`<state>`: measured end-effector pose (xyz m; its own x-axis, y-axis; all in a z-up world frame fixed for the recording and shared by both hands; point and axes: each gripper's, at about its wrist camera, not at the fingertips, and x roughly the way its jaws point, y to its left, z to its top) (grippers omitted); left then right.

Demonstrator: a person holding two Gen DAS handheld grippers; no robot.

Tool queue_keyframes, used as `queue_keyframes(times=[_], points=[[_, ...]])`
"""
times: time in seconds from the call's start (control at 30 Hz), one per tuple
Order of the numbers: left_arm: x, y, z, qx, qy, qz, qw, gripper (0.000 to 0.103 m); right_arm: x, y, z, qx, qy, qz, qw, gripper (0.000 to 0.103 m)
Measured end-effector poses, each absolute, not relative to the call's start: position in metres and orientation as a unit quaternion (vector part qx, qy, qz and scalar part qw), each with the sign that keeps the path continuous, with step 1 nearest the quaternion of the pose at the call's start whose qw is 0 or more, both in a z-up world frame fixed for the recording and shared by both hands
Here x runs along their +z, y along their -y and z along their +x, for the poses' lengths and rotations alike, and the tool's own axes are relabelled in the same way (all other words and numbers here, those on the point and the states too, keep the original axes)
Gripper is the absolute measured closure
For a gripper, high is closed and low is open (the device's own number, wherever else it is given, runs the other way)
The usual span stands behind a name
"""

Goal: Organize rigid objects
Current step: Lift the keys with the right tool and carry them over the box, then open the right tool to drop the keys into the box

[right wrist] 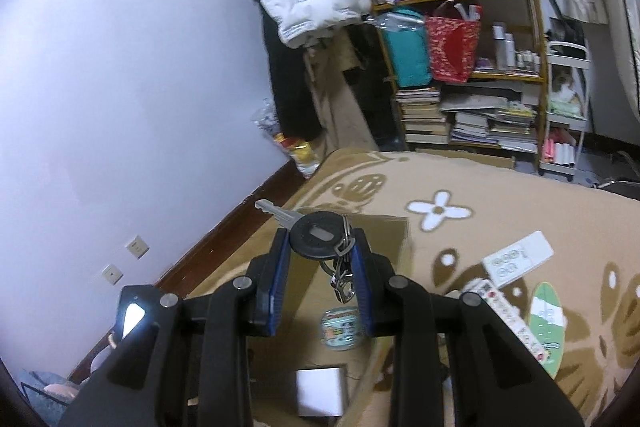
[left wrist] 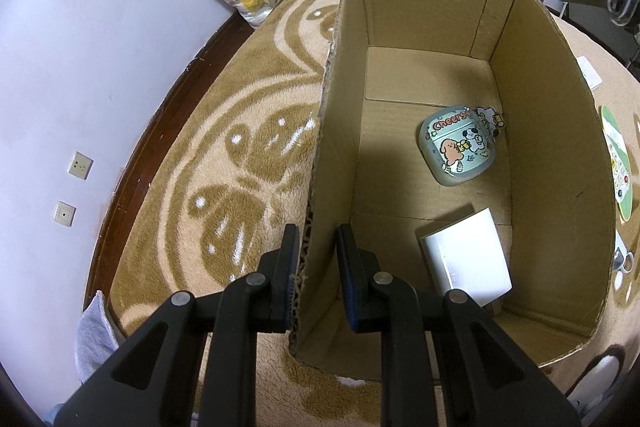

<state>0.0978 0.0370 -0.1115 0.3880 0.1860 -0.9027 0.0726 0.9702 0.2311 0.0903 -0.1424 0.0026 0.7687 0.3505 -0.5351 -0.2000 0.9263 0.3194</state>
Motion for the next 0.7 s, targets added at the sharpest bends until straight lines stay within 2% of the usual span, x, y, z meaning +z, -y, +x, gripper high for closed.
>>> queue_keyframes(times=[0.7], points=[[-0.112,-0.037,0.098,0.034,-0.552,0.117,0.825,0.084,-0.052,0.126,0.098,0.138,-0.382,0.107,0.908,0.071]])
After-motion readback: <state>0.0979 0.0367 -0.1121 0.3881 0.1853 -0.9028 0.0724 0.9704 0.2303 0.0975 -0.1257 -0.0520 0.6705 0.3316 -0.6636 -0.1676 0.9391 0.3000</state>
